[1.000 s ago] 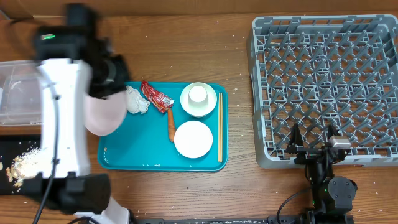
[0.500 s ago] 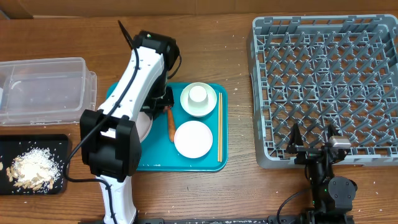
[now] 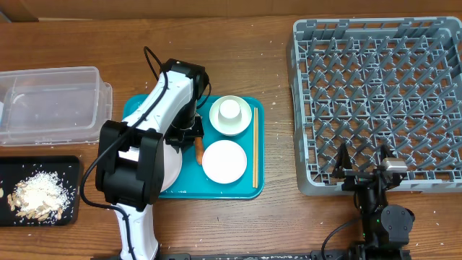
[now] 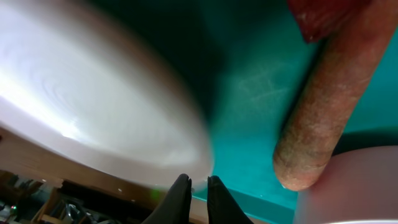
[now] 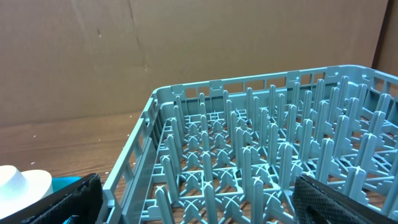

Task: Sort waste into correct bins and load items into the dishwasher
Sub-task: 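Return the emptied plate to the teal tray with the left gripper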

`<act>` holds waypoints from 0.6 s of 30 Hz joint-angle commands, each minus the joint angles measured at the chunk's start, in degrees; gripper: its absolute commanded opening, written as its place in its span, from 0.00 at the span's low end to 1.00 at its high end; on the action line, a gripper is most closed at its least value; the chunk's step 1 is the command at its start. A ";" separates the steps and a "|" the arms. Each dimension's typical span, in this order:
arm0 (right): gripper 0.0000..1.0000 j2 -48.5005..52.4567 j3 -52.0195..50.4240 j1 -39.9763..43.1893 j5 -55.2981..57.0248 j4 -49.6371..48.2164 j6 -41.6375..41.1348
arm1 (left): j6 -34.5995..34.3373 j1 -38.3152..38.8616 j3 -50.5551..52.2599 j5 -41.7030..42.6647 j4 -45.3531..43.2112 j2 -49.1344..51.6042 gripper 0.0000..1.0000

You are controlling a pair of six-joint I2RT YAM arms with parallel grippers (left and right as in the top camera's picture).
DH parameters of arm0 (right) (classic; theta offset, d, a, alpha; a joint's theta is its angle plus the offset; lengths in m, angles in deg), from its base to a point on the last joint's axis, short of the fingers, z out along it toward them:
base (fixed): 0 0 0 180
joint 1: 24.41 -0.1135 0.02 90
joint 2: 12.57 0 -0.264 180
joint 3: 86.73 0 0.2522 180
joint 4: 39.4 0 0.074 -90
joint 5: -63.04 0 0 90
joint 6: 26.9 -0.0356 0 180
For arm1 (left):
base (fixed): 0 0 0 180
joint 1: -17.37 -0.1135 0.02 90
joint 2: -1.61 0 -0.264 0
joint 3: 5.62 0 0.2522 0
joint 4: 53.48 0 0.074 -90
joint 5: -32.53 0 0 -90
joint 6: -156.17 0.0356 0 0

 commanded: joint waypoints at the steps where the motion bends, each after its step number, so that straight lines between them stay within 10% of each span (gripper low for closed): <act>1: 1.00 -0.46 -0.59 0.15 0.52 -0.37 0.22 | -1.01 0.04 0.72 0.68 -0.15 -0.20 0.15; 18: 1.00 -0.46 -0.59 0.15 0.52 -0.37 0.22 | 1.36 0.04 -15.32 0.68 5.20 -5.35 0.11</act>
